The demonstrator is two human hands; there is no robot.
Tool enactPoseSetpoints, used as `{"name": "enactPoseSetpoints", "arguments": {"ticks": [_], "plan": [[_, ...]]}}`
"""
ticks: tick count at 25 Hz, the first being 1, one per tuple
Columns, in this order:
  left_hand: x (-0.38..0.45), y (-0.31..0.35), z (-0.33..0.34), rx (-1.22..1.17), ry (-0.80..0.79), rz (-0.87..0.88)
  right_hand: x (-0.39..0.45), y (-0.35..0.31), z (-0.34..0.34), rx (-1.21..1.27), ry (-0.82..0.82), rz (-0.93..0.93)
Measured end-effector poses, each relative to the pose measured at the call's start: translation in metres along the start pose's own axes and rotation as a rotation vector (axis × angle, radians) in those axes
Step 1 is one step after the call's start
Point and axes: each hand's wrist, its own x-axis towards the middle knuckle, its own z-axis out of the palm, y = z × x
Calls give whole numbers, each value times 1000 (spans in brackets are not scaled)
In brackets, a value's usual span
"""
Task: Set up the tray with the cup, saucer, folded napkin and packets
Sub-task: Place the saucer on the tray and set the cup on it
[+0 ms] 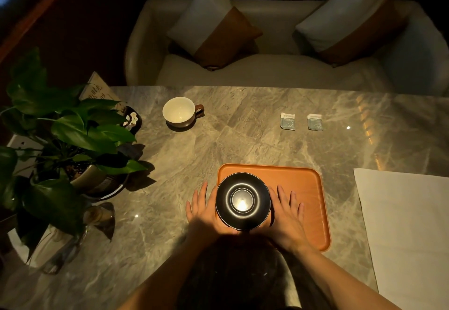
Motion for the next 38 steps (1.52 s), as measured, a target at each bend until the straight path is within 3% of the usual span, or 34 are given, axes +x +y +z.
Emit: {"name": "enactPoseSetpoints", "arguments": {"ticks": [7,20,24,29,31,38], "plan": [[0,-14,-3,37,-164,-37,-5,-1,-1,-18,-20,14],[-3,-18,-2,25,-213,-81,-10,2,2,-39,-23,6],[2,-21,-13,-26,-242,-76,-9,8,-6,-59,-21,-82],[31,-39,-39,-348,-258,-234,26,7,-48,-211,63,-179],[50,-43,-56,-383,-275,-297,51,-2,-69,-265,49,-210],[132,-49,-103,-481,-109,-459,138,-74,-124,-413,41,-379]]}}
